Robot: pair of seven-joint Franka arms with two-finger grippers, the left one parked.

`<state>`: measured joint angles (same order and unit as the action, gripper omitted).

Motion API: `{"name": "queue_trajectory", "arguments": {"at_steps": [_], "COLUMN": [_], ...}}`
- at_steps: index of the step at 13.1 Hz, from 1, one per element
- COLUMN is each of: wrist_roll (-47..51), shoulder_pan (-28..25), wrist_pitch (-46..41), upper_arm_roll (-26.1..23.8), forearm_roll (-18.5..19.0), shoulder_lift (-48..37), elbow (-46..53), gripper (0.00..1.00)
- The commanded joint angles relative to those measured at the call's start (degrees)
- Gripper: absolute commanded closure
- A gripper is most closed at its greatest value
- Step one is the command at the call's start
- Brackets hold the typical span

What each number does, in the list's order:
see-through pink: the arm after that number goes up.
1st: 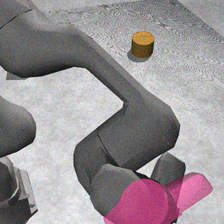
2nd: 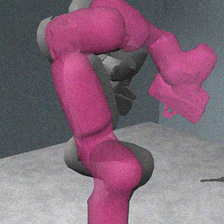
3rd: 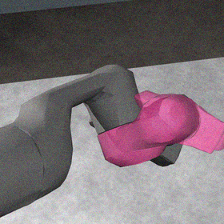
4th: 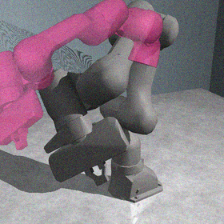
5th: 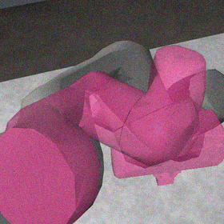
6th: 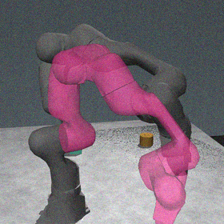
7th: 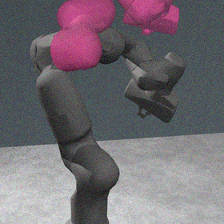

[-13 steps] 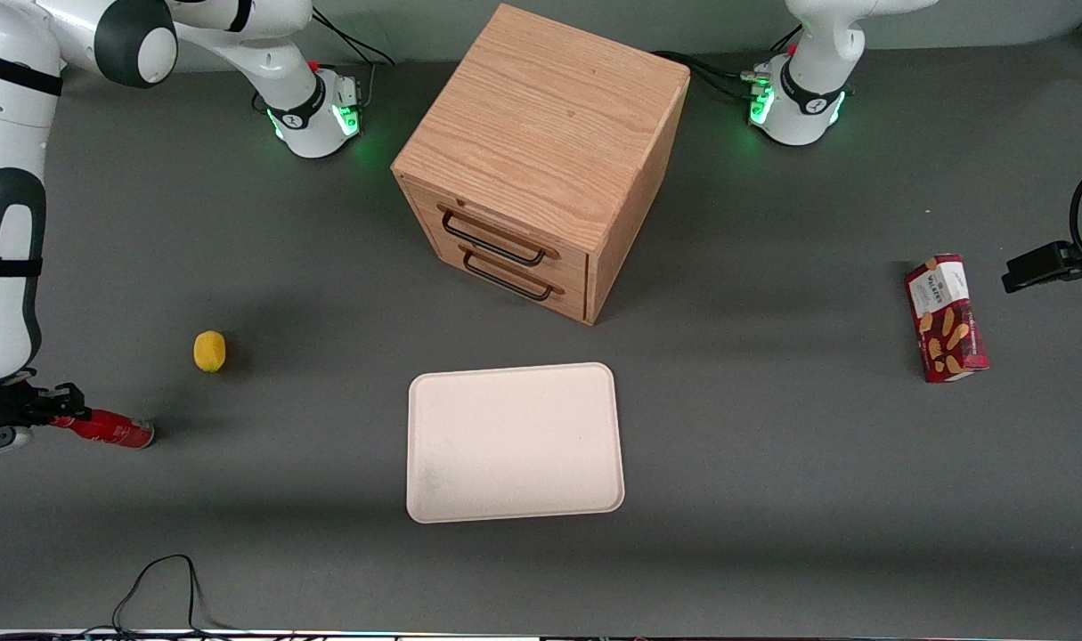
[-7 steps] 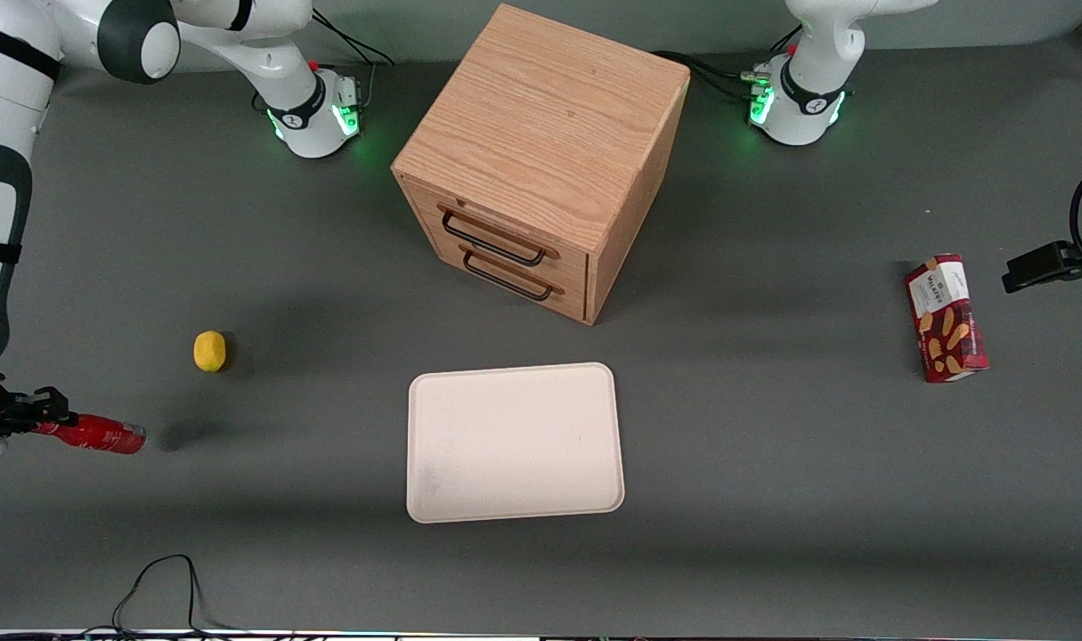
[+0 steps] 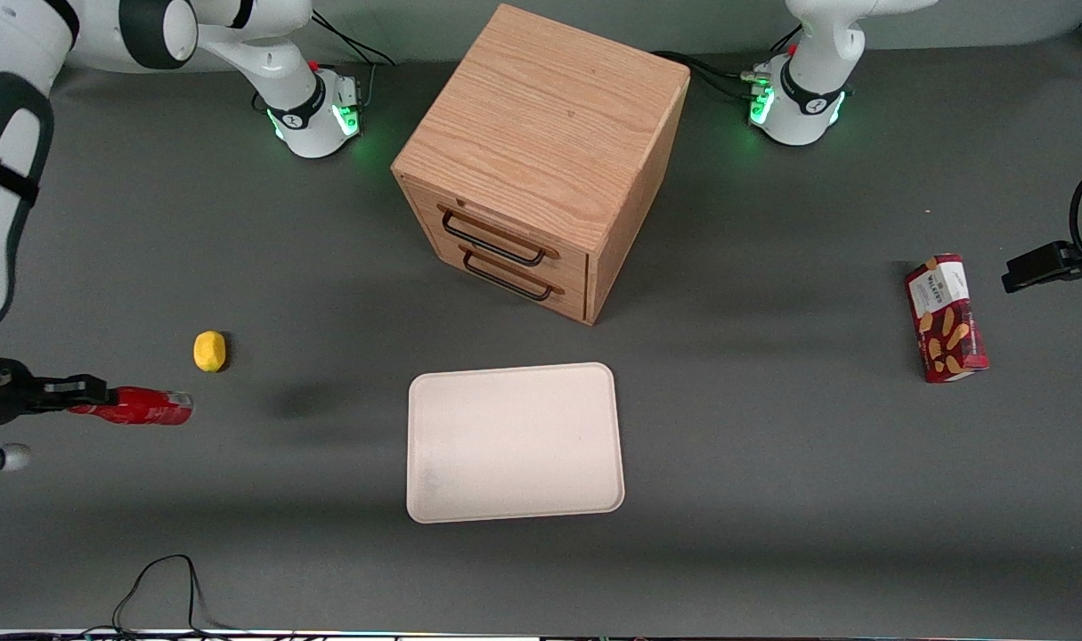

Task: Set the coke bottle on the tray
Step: 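Lift the bottle and carry it toward the white tray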

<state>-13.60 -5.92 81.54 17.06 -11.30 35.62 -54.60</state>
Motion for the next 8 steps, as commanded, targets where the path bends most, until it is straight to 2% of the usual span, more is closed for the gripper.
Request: {"name": "queue_trajectory", "arguments": {"at_steps": [1, 4, 5, 6, 8], "wrist_roll": [10.4, 21.6, 22.9, 23.2, 26.3], "shoulder_pan": [0.4, 0.2, -0.1, -1.1, -3.2], "wrist_pitch": [-3.1, -0.3, 2.3, 5.7, 12.4], "upper_arm_roll": [-11.0, -23.2, -26.2, -27.8, -30.5], "forearm_roll": [6.3, 7.8, 7.8, 8.5, 12.2], "shoulder_lift": [-1.2, -0.4, 0.8, 2.9, 5.9], "elbow": [5.7, 6.5, 6.4, 6.4, 6.2], "gripper": [0.90, 0.88, 0.83, 0.82, 0.82]}}
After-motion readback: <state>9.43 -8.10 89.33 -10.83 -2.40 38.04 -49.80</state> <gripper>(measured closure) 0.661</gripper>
